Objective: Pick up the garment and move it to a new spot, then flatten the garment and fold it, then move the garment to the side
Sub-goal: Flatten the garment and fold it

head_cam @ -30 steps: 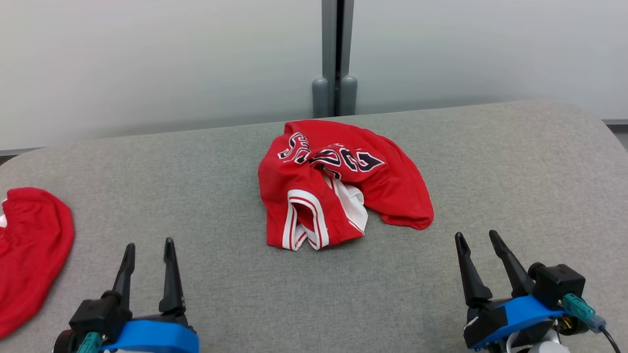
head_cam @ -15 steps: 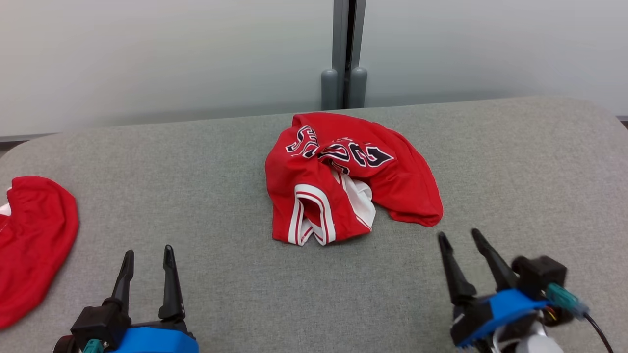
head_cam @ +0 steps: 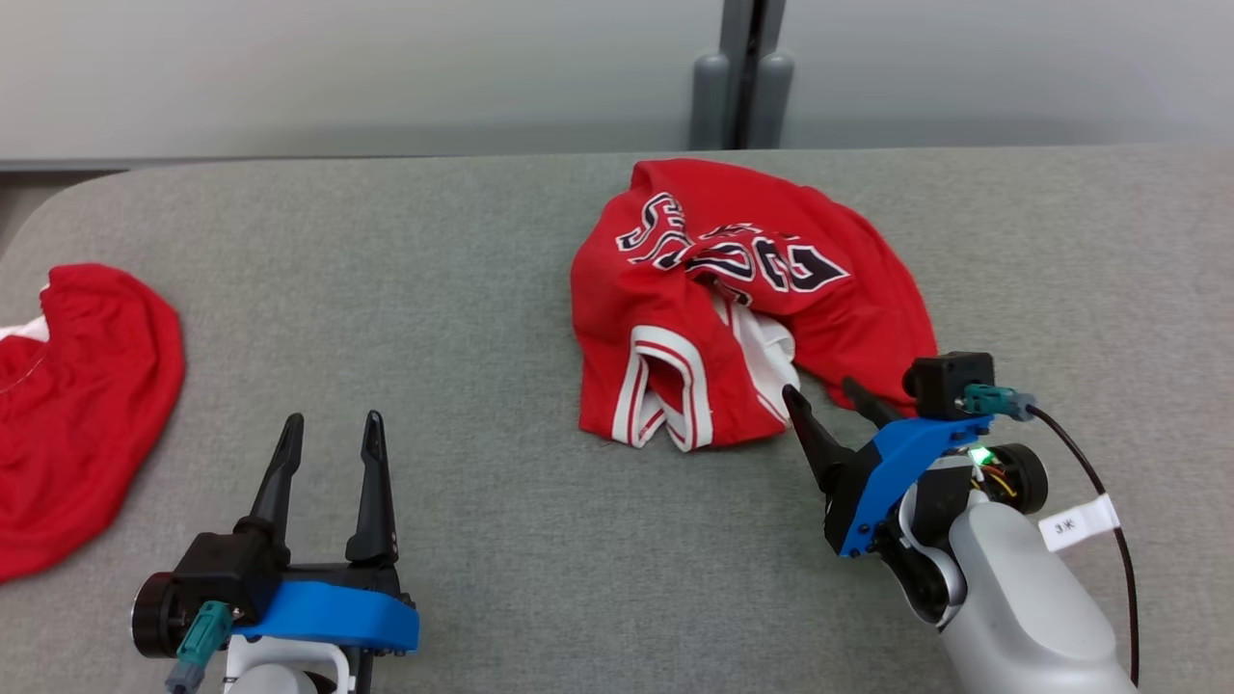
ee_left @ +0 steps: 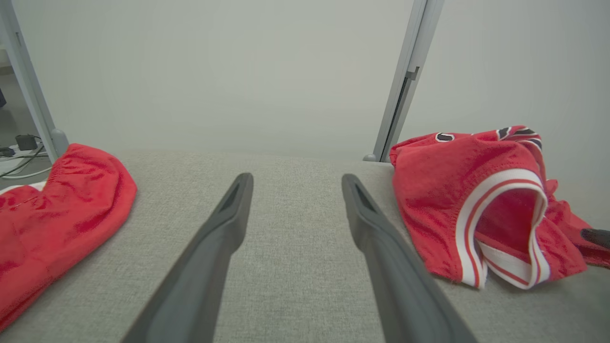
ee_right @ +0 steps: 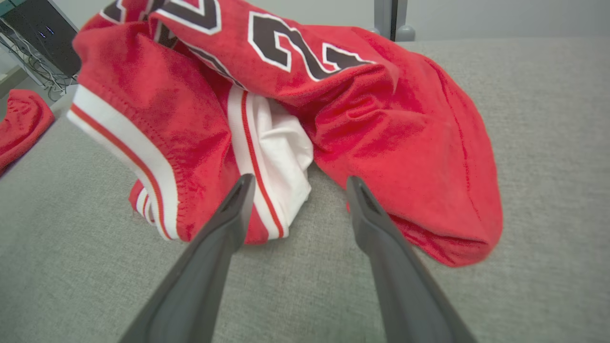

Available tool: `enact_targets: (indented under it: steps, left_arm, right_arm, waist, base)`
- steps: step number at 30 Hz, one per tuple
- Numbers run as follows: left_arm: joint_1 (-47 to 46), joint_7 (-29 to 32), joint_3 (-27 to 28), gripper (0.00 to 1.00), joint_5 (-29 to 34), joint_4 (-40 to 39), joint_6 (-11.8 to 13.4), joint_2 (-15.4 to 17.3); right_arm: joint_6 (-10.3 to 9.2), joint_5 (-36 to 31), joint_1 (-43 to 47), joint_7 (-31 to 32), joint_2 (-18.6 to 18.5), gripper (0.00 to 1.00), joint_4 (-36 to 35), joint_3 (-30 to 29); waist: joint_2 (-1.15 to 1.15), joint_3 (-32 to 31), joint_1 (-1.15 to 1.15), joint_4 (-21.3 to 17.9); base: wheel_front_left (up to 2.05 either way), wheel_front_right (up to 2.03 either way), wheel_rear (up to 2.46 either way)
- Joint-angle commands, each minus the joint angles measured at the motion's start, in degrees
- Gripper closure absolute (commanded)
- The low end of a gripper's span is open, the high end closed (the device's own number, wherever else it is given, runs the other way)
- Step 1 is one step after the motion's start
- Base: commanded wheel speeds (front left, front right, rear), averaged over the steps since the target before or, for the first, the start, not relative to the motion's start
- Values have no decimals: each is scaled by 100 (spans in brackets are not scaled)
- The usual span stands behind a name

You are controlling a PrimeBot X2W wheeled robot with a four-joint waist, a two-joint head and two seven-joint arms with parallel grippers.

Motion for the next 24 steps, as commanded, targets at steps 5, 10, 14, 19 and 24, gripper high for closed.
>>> enact_targets:
  steps: [5, 10, 14, 19, 24]
  left_arm:
    - [-157, -27, 7, 0, 65, 44, -40, -35]
    - [-144, -27, 77, 0, 77, 86, -23, -58]
    - [-46, -27, 128, 0, 64, 118, -12, -79]
    - [87, -26, 193, 0, 43, 162, -38, -106]
    - [197, -26, 172, 0, 76, 109, -54, -137]
  right_arm:
    - [1, 114, -557, -96, -20, 0, 999, 253]
    - [1, 319, -842, -377, -23, 100, 1411, 561]
    - [1, 519, -1053, -722, -21, 100, 1254, 819]
    - [1, 446, -1359, -942, -21, 100, 606, 1119]
    - [1, 332, -1782, -682, -22, 100, -396, 1478]
  waist:
    - [0, 266, -1, 276]
    - [0, 251, -1, 258]
    - [0, 86, -1, 146]
    - [0, -265, -1, 15]
    - [0, -455, -1, -35]
  base:
    - [0, 0, 0]
    - [0, 0, 0]
    - [0, 0, 0]
    - [0, 0, 0]
    - [0, 0, 0]
